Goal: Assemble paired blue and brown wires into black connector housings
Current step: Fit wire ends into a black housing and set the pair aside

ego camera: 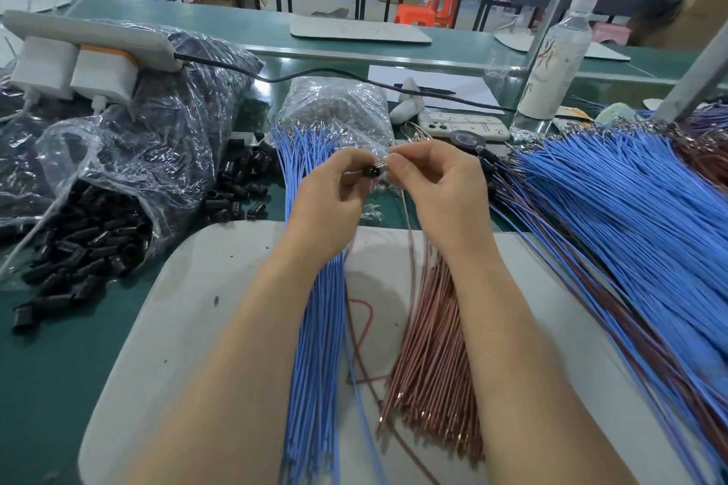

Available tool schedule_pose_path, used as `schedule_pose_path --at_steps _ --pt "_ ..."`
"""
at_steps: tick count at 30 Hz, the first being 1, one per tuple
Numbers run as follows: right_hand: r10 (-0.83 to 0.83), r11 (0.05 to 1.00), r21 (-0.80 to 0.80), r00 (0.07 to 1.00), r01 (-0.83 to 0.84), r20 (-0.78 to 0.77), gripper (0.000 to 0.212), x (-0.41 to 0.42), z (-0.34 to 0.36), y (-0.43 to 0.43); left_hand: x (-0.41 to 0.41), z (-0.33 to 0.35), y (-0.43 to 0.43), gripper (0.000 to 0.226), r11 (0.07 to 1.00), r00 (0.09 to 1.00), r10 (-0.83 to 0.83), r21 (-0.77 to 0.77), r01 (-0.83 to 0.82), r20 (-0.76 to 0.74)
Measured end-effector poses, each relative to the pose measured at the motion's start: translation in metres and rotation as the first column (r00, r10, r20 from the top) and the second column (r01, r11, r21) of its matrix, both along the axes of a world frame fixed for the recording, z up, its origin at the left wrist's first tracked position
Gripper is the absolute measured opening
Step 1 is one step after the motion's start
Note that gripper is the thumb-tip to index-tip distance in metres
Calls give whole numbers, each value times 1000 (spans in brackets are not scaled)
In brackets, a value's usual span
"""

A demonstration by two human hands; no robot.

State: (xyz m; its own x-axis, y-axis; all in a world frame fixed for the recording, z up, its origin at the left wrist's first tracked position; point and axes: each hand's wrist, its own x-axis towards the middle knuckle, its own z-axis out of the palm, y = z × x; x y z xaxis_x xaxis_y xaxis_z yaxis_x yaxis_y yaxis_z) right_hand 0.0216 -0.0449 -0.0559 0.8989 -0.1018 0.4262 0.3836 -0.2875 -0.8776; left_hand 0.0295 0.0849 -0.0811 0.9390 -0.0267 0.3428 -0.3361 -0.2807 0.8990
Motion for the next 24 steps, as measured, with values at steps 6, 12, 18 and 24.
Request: schedule_pose_path --at_steps 6,12,18,24 --pt "-93 975 -195 991 110 93 4 -2 0 -1 -5 4 -2 27 998 1000 11 56 -13 22" --pt "-130 930 -327 982 169 136 4 -5 2 2 -9 8 -3 26 971 991 41 227 -70 129" --pt "-162 939 -287 980 190 118 4 -5 4 0 -11 10 -4 26 923 979 48 367 -120 200" --pt "-151 939 -302 986 167 77 4 -5 4 -3 -10 9 -4 24 913 986 63 391 -119 153"
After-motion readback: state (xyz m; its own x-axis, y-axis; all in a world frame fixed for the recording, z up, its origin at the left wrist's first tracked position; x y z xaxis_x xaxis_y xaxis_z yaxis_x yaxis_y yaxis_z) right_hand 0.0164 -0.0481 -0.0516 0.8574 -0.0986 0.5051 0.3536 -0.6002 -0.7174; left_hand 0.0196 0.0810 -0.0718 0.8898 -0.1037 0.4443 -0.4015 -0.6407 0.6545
